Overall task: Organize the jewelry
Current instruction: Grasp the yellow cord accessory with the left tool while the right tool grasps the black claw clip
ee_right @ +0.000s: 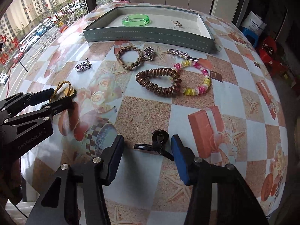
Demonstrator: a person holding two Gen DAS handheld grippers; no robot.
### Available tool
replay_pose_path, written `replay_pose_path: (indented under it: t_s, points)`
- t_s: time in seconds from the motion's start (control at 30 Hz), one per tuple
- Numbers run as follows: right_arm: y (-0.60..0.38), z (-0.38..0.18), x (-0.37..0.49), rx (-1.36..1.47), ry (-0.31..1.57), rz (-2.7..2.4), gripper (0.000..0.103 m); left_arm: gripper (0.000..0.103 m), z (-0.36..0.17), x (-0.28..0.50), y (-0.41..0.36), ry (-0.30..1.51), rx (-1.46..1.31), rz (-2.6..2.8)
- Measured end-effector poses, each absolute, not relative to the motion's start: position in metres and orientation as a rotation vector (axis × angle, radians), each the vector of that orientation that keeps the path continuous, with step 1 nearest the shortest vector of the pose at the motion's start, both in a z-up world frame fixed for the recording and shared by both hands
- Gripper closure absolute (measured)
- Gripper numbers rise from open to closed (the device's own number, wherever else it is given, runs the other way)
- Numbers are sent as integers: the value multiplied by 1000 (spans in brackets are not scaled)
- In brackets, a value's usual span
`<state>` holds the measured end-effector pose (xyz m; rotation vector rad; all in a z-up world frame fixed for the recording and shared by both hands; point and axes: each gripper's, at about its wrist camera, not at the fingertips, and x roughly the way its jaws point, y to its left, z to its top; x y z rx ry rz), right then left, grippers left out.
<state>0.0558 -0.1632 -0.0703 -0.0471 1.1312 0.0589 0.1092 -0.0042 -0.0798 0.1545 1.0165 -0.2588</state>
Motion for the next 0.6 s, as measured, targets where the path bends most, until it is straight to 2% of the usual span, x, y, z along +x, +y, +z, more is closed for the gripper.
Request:
replay_pose_path:
  t_s: [0.03, 0.33, 0.6]
  points:
    - [-162, -70, 56, -47, 1128, 60, 64, 75, -79, 108, -5, 1018, 155, -269]
    - [-176, -66, 51, 27, 1120, 73, 64, 75, -70, 101, 6, 1021, 59, -325]
    - [-202, -43, 52, 122, 1081, 83, 64, 75, -37, 97, 8, 960, 44, -359]
